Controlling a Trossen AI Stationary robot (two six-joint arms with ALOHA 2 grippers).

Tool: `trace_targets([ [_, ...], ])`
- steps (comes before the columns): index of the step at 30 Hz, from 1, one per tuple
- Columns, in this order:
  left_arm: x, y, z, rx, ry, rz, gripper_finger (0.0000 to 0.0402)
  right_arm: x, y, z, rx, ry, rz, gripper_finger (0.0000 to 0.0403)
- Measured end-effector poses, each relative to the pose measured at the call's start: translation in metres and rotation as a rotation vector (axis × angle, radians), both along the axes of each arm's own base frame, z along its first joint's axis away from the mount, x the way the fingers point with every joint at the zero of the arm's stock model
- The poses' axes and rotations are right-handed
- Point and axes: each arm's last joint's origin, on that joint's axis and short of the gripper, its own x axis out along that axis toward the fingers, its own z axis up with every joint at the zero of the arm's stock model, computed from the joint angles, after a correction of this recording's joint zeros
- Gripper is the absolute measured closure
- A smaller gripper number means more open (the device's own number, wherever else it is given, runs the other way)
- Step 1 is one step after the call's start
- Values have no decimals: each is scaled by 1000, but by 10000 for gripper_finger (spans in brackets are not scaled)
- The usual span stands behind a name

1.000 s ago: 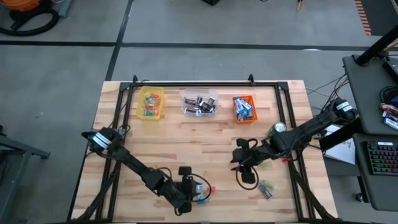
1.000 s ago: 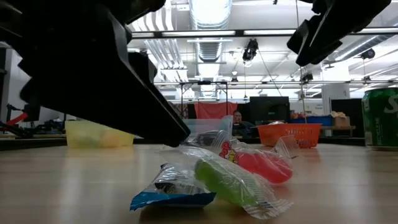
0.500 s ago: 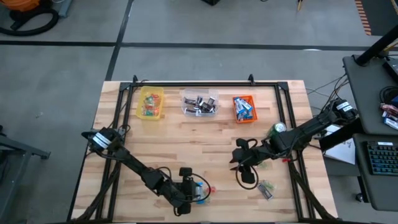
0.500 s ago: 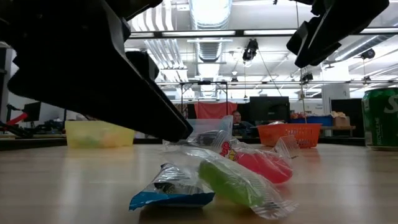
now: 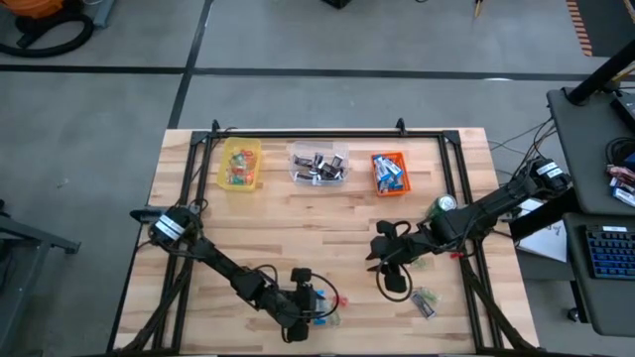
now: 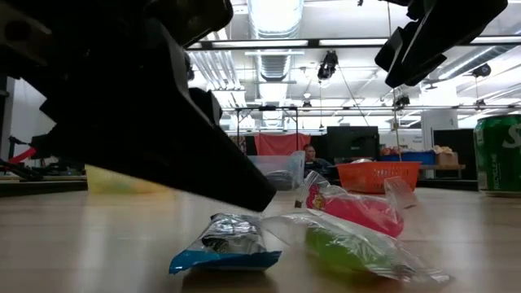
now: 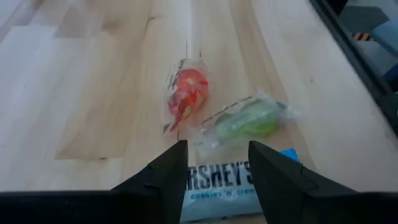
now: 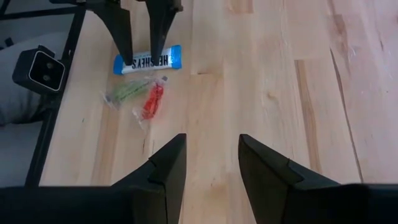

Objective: Organize candy in baskets
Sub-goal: Put the red gummy into the yellow bin

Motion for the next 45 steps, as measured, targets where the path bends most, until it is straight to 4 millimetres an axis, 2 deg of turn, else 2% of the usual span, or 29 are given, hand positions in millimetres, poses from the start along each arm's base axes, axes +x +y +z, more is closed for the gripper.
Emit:
trace_targets([
  [10, 5, 3, 3, 14, -39, -8, 280, 1, 0, 1, 5, -9, -1, 269],
  [17, 4, 2, 5, -8, -30, 1, 283, 4, 4, 0, 96, -5, -78, 274],
  [22, -2, 3, 13, 8, -1, 2, 284, 10, 13, -19, 70, 63, -61, 274],
  [27, -14, 4, 30, 80, 24, 32, 284, 22, 25, -34, 53, 121, -17, 273],
  [30, -23, 4, 40, 137, 31, 63, 284, 25, 33, -40, 23, 143, 58, 273],
  [34, -31, 4, 51, 190, 15, 101, 284, 19, 47, -48, -80, 134, 217, 271],
  [40, -32, 5, 52, 189, 16, 125, 284, 15, 58, -49, -50, 126, 196, 243],
  [45, -32, 5, 50, 197, 13, 143, 284, 25, 67, -52, -27, 17, 152, 208],
])
